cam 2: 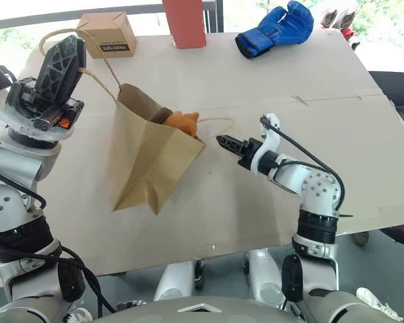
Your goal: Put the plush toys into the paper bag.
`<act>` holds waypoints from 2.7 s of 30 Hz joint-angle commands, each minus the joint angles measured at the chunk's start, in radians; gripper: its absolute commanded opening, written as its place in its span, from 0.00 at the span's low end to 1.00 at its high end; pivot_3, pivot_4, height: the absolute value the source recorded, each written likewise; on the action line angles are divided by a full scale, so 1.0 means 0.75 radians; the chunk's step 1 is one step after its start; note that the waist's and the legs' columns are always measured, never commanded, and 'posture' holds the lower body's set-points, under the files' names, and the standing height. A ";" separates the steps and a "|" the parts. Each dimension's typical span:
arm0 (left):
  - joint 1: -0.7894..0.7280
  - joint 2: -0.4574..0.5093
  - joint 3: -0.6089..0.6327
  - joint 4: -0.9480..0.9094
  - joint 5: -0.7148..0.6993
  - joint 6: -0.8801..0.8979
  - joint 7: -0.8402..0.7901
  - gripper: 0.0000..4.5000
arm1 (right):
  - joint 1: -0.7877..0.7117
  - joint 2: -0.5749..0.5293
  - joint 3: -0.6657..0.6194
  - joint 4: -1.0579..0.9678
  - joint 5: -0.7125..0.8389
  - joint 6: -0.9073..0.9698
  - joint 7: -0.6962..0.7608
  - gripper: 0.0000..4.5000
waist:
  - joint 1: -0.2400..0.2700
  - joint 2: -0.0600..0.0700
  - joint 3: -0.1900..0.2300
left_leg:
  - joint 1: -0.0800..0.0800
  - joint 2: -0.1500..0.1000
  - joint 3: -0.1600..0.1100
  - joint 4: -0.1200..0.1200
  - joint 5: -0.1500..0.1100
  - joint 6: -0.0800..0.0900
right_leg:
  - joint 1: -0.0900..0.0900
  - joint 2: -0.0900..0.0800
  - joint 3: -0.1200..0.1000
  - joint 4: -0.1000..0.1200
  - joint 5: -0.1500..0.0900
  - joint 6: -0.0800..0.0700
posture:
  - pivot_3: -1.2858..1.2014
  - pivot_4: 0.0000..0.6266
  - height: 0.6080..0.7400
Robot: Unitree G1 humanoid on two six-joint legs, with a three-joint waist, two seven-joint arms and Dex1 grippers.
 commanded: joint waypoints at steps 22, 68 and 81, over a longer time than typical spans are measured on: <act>0.016 0.031 0.033 -0.140 -0.116 0.007 0.049 0.00 | -0.005 -0.015 0.156 0.001 0.127 -0.044 0.180 0.53 | 0.003 0.000 0.000 | 0.000 0.000 0.000 0.000 0.000 0.000 | 0.000 0.000 0.000 -0.001 0.000 0.001 | 0.52 0.24 1.00; 0.273 0.116 0.006 -0.238 0.093 0.016 -0.134 0.00 | 0.384 -0.292 0.298 -0.164 0.388 -0.111 -0.096 0.53 | -0.001 0.000 0.000 | 0.000 0.000 0.001 -0.002 0.000 0.000 | 0.000 -0.001 0.002 -0.004 -0.004 -0.001 | 0.52 0.24 1.00; 0.310 0.114 0.016 -0.289 0.062 -0.008 -0.079 0.00 | 0.198 -0.107 0.386 0.110 0.082 -0.291 0.118 0.29 | -0.002 0.000 0.000 | 0.000 0.000 0.001 -0.001 0.000 0.000 | 0.000 0.000 0.001 -0.004 -0.003 -0.004 | 0.52 0.24 1.00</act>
